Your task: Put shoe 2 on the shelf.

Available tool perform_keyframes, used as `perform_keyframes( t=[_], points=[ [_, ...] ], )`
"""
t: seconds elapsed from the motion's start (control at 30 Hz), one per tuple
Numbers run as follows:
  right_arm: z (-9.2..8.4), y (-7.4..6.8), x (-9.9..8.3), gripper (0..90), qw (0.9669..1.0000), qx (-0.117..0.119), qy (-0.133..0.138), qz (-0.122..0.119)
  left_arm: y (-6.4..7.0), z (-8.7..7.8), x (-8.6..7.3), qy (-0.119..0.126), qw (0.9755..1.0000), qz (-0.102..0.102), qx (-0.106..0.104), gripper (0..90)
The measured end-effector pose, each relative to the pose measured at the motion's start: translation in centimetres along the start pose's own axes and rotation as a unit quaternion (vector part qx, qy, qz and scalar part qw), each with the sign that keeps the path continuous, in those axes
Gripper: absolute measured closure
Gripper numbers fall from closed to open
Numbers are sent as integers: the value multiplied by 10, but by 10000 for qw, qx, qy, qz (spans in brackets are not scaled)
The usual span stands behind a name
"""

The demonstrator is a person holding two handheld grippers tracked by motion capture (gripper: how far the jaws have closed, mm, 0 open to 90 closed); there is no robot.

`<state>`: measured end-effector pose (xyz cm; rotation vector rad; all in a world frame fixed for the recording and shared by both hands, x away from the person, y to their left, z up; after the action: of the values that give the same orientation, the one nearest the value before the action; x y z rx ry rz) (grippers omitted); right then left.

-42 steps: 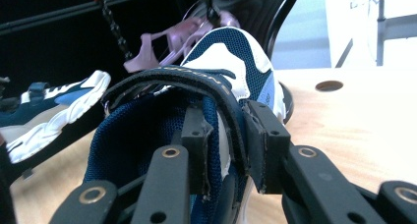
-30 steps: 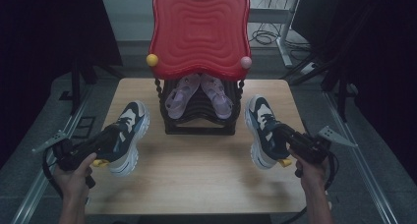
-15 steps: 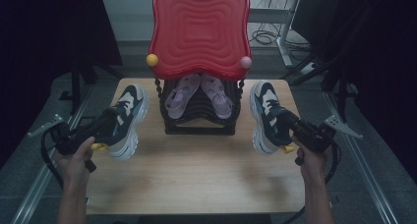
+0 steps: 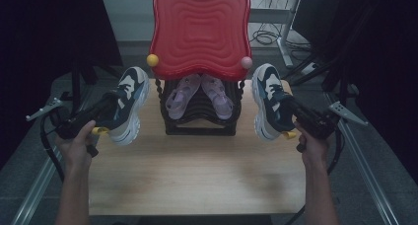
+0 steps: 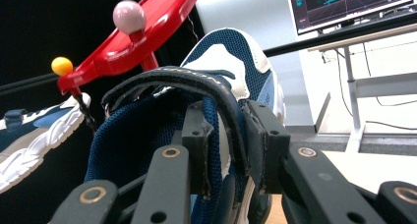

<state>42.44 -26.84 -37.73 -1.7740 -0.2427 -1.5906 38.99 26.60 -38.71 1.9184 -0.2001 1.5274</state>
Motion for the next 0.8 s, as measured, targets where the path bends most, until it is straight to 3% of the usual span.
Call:
perform_keyframes(
  t=[0.33,0.8],
  points=[
    [10,-1,21,716,9999,24,155,-5,-1,10,25,115,9999,59,41,684],
    [15,-6,47,716,9991,95,419,-15,-3,12,55,343,9994,44,54,685]
  ],
)
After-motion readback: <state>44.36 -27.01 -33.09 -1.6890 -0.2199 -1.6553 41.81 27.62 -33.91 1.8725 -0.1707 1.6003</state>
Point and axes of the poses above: each handheld gripper's, and its own axes: z roughly forward along the jaws, x roughly out of its top, y roughly to its right, the point moved 10 cm from there along z, roughly forward along the jaws, and after that the axes turned 5 degrees about z, right-handed, at the moved point
